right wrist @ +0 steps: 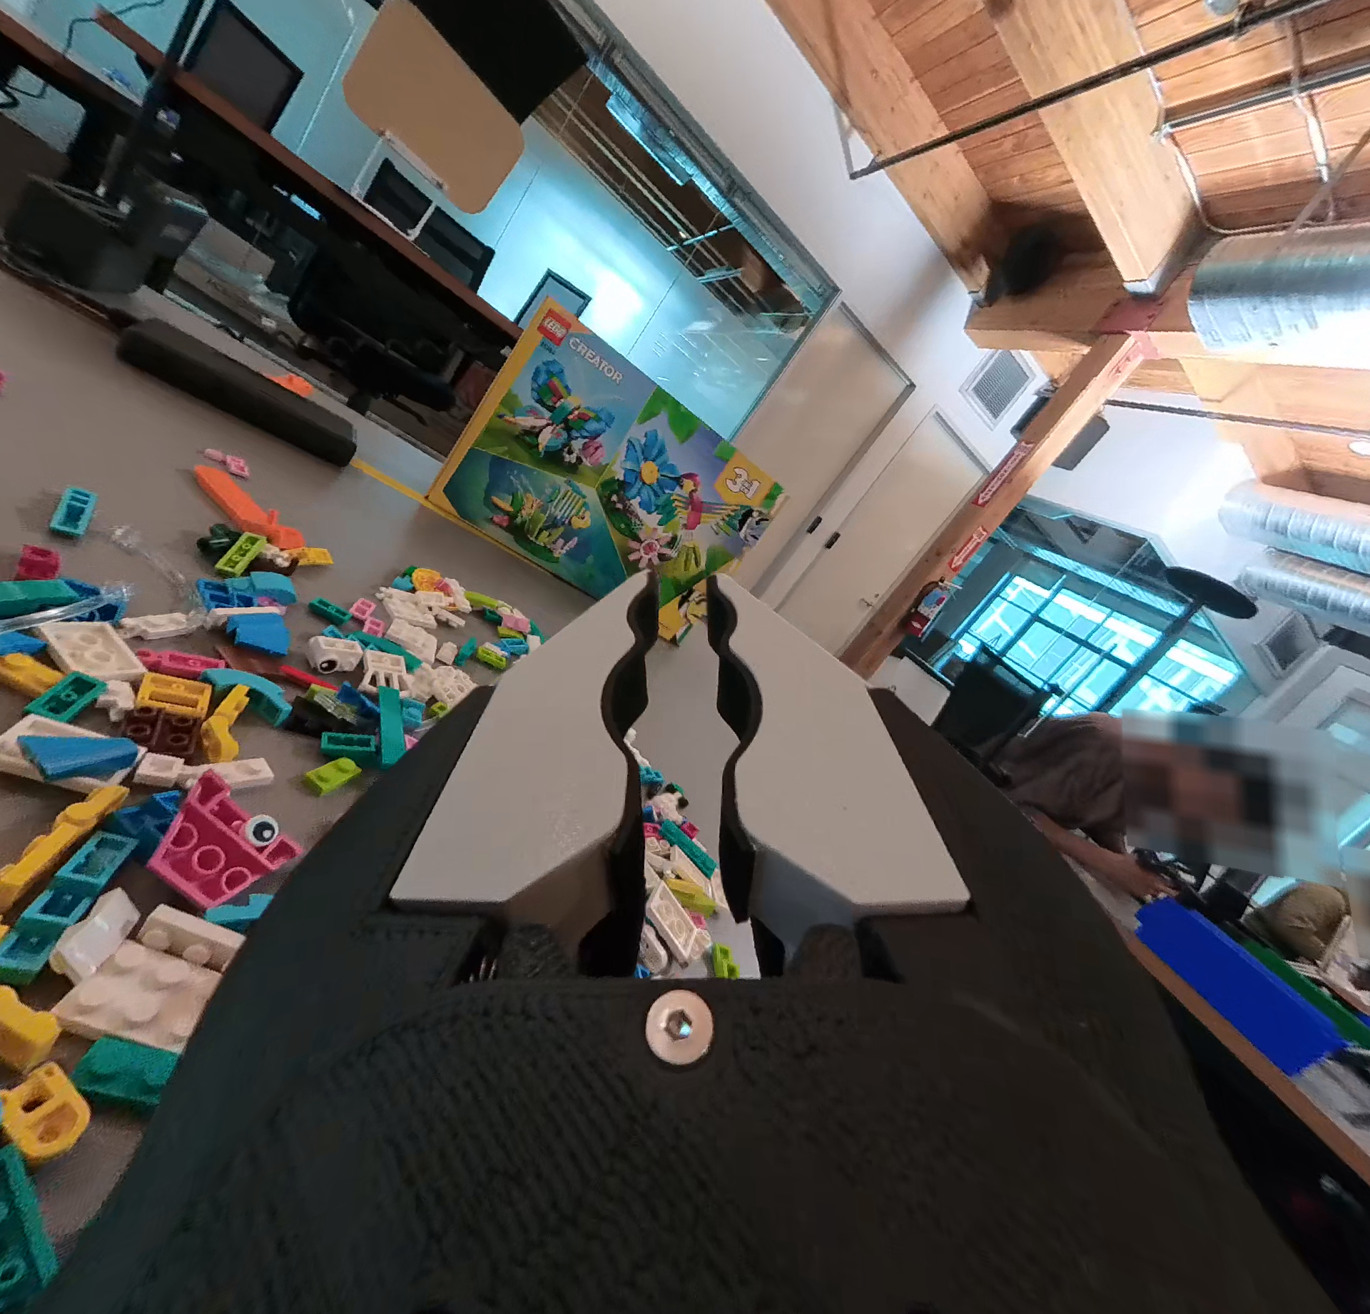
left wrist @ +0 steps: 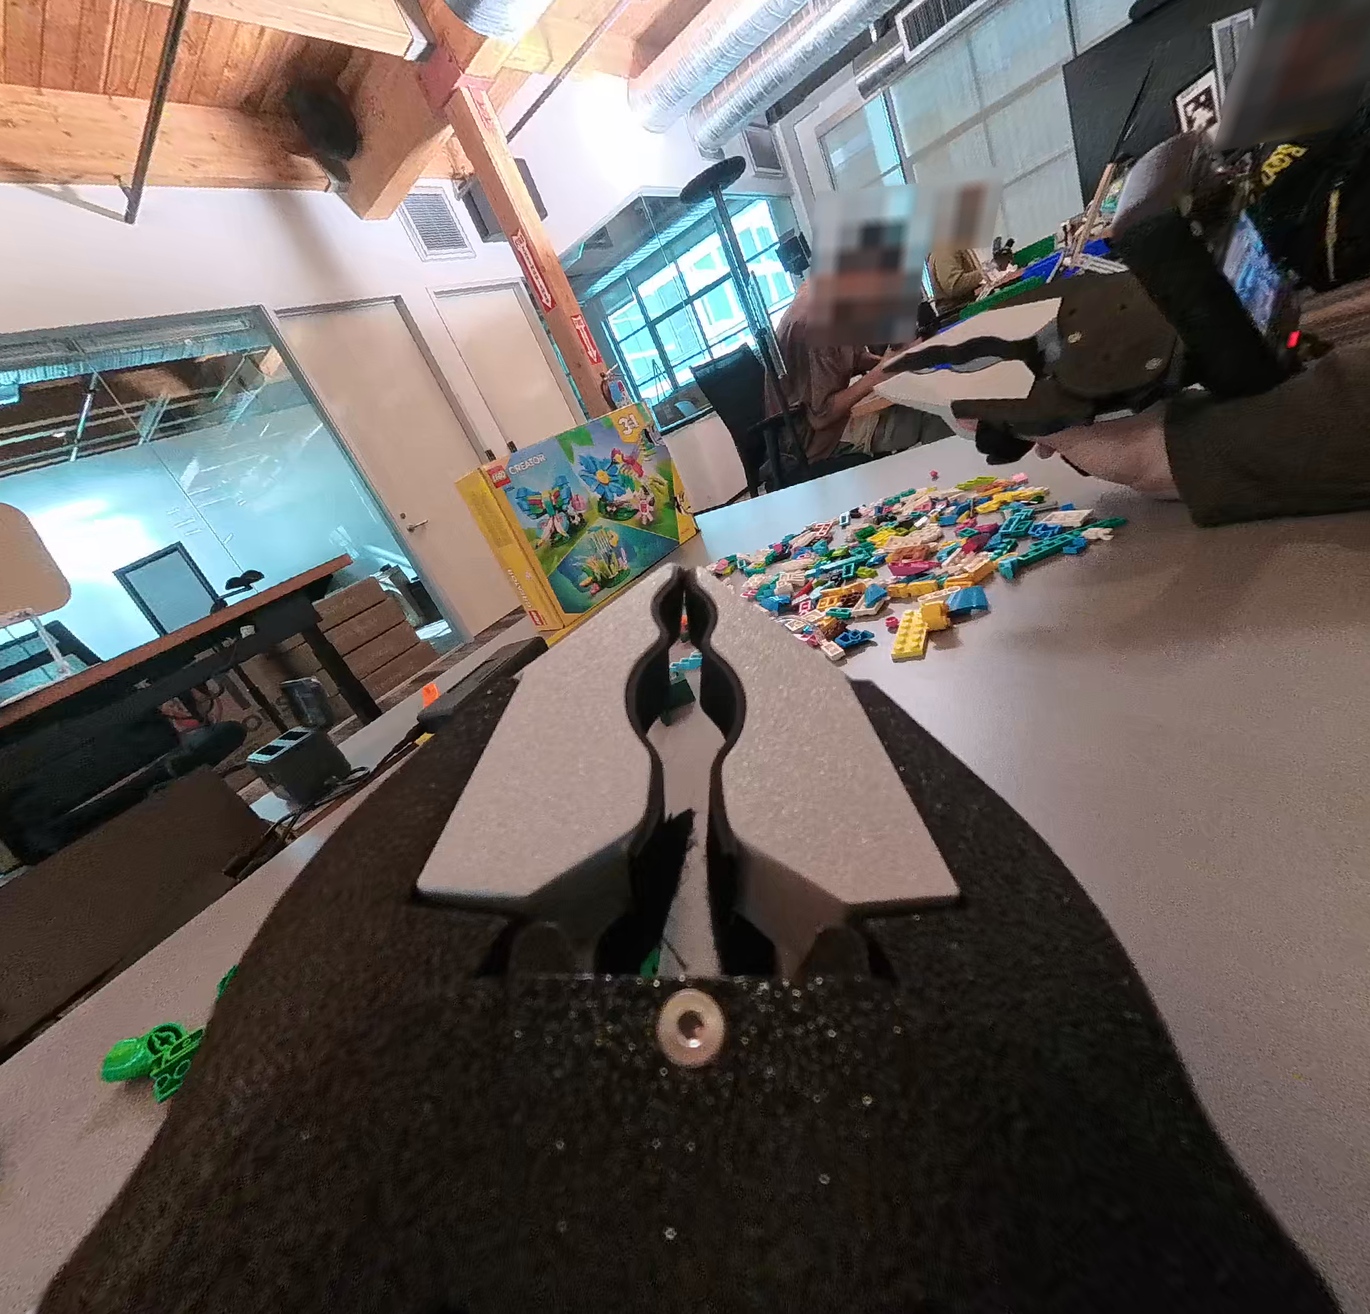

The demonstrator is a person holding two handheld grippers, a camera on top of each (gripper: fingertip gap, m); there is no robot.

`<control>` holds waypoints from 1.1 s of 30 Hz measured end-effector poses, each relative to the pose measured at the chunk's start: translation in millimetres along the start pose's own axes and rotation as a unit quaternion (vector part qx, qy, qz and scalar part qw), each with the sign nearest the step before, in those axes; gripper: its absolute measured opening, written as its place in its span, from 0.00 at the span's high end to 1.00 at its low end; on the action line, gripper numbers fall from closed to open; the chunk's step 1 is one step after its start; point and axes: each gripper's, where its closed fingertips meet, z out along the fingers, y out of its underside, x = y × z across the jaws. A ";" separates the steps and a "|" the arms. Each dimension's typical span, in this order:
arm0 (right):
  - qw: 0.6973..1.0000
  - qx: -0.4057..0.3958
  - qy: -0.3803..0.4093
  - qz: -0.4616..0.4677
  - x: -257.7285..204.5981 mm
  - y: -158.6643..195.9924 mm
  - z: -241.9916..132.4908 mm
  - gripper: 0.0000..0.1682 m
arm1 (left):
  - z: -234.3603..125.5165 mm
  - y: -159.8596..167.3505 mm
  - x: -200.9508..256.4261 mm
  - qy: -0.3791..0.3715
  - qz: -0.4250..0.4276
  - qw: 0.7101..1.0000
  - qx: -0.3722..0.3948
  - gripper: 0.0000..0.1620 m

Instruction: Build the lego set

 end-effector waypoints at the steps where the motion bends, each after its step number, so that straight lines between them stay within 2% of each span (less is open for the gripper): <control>1: 1.000 -0.003 0.003 -0.002 0.7 0.9 0.1 0.93 | -0.3 -0.6 -0.4 0.000 -0.001 1.000 0.002 1.00; 7: 0.999 -0.016 -0.012 -0.045 -12.2 1.8 3.2 0.93 | -2.7 -5.6 0.2 0.002 -0.003 1.000 0.014 1.00; 10: 0.998 -0.007 -0.011 -0.069 -16.3 -8.6 5.1 0.93 | -5.1 -12.1 -0.1 0.000 0.000 1.000 0.029 1.00; 13: 0.995 0.070 -0.061 -0.041 -45.9 -79.0 3.4 0.90 | -10.7 -24.3 -6.7 -0.009 0.011 0.998 0.062 1.00; 15: 0.985 0.109 -0.132 -0.030 -88.8 -127.2 3.6 0.89 | -17.2 -33.7 -19.7 -0.027 0.018 0.996 0.086 1.00; 17: 0.966 0.110 -0.230 -0.027 -145.1 -159.4 5.5 0.85 | -25.8 -41.7 -40.9 -0.060 0.019 0.993 0.100 1.00; 19: 0.937 0.095 -0.335 -0.007 -202.7 -182.3 3.6 0.83 | -39.7 -49.5 -67.6 -0.101 -0.006 0.989 0.110 1.00; 21: 0.887 0.080 -0.453 0.041 -259.9 -206.8 -10.3 0.80 | -63.0 -55.3 -93.8 -0.143 -0.015 0.983 0.116 1.00; 23: 0.840 0.068 -0.535 0.058 -305.4 -228.2 -24.1 0.77 | -92.7 -58.1 -117.8 -0.181 -0.024 0.977 0.106 1.00; 25: 0.792 0.058 -0.606 0.040 -343.9 -244.0 -34.7 0.76 | -125.0 -56.4 -135.0 -0.201 -0.022 0.976 0.080 1.00; 27: 0.732 0.038 -0.680 0.014 -377.5 -253.0 -43.4 0.73 | -155.0 -39.9 -151.2 -0.216 -0.017 0.976 0.011 1.00; 28: 0.709 0.035 -0.704 0.007 -391.8 -258.5 -43.8 0.72 | -168.5 -25.7 -158.5 -0.219 -0.012 0.975 -0.041 0.94; 31: 0.633 -0.010 -0.774 0.005 -429.3 -271.8 -54.7 0.65 | -202.7 29.5 -168.4 -0.180 -0.002 0.961 -0.212 0.65; 33: 0.602 -0.026 -0.798 0.015 -446.2 -283.0 -62.0 0.64 | -221.6 64.9 -167.6 -0.143 -0.001 0.939 -0.314 0.50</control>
